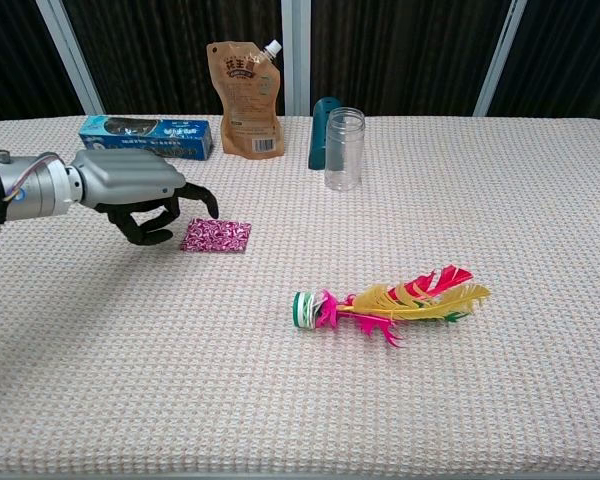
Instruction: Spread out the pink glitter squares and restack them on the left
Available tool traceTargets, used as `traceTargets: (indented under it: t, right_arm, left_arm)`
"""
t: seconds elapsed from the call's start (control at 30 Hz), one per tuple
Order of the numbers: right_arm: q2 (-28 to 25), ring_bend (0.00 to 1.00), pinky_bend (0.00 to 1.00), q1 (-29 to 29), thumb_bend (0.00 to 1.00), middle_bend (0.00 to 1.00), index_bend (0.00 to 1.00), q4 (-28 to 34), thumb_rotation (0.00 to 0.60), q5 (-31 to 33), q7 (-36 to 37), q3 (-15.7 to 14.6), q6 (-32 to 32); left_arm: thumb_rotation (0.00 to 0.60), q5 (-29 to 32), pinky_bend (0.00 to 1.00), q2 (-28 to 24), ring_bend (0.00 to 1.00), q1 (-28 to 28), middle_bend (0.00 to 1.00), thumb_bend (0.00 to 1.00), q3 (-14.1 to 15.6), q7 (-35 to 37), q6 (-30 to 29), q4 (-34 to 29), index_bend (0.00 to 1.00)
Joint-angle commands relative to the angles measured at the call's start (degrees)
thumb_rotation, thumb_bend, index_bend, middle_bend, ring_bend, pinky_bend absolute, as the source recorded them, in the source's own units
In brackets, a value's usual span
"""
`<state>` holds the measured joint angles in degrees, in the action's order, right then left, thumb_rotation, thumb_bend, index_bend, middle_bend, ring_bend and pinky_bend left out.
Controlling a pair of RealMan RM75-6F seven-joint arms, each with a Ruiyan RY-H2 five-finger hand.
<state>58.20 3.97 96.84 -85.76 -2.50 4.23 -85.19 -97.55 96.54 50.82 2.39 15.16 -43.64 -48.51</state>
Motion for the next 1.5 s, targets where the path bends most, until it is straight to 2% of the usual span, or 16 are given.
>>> traceTargets:
  t: [0.03,0.33,0.5,1.1,1.3,1.5]
  right_arm:
    - [0.0,0.0,0.0,0.0,0.19,0.08,0.08,0.0,0.362,0.1,0.0,0.0,0.0]
    - [0.4,0.0,0.0,-0.1,0.19,0.08,0.08,-0.7,0.375,0.7,0.6,-0.2,0.6]
    - [0.3,0.0,0.0,-0.2,0.19,0.08,0.08,-0.8,0.378,0.7,0.8,-0.2,0.5]
    - [0.4,0.0,0.0,-0.2,0.2,0.07,0.08,-0.7,0.376,0.5,0.9,-0.1,0.1]
    - [0.3,0.0,0.0,-0.6,0.19,0.07,0.08,-0.3,0.371,0.1,0.8,-0.3,-0.6]
    - [0.2,0.0,0.0,-0.9,0.19,0.07,0.08,-0.3,0.369,0.2,0.9,-0.4,-0.9]
  left_arm:
    - [0.6,0.1,0.88,0.5,0.89,1.1,0.86,0.52,0.5,-0.9,1.5,-0.1,0.27]
    - [0.6,3.5,0.88,2.3,0.9,2.3,0.86,0.52,0.1,-3.8,5.2,0.1,0.27]
    - [0.6,5.0,0.88,1.5,0.9,2.4,0.86,0.52,0.1,-5.8,6.4,-1.3,0.27]
    - [0.6,7.9,0.87,-9.9,0.9,-2.5,0.86,0.52,4.1,-16.3,5.1,-11.2,0.28]
    - [0.6,9.7,0.86,-13.3,0.9,-3.6,0.86,0.52,2.6,-18.8,2.5,-15.6,0.28]
    - [0.6,11.6,0.86,-12.1,0.9,-2.8,0.86,0.52,-0.4,-19.7,1.5,-18.0,0.28]
